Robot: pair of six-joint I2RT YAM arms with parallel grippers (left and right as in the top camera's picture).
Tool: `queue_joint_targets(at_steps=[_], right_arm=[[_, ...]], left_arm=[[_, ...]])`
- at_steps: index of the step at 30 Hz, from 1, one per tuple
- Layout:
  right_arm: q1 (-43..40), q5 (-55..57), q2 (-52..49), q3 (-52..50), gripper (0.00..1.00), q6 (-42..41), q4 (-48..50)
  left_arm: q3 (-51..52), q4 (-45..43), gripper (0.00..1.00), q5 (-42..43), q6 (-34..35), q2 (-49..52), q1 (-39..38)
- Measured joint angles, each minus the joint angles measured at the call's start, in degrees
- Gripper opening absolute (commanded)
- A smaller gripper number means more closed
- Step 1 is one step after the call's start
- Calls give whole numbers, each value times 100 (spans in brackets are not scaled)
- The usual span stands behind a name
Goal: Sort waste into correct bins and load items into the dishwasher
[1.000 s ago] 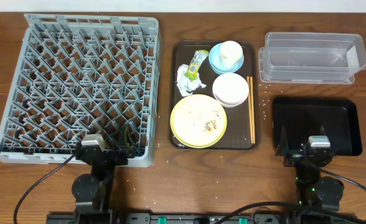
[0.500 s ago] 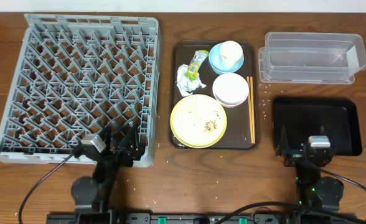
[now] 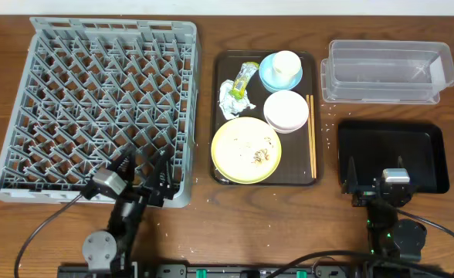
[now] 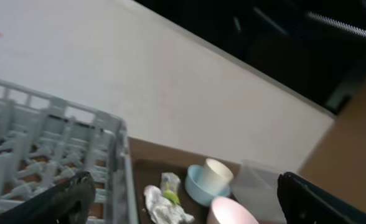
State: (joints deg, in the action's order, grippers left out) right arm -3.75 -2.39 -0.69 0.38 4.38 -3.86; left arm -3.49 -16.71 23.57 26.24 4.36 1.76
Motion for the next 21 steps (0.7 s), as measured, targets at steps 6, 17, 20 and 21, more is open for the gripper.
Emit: queue_joint_targets(at_steps=[6,17,20,21], right_arm=[[0,-2,2,0,99,0,2],[0,-13,2,0,99,-2,4],[0,-20,2,0,99,0,0],[0,-17,0,0,99,0,-2]], left_arm=[[-1552,1626,94,522,-549,1517,0],[-6273,5206,95,1587,-1661,5917,0],[-7180,5685,94,2135,-1735,6728,0],[-7340,5670,95,2334,-1733,6905,0]])
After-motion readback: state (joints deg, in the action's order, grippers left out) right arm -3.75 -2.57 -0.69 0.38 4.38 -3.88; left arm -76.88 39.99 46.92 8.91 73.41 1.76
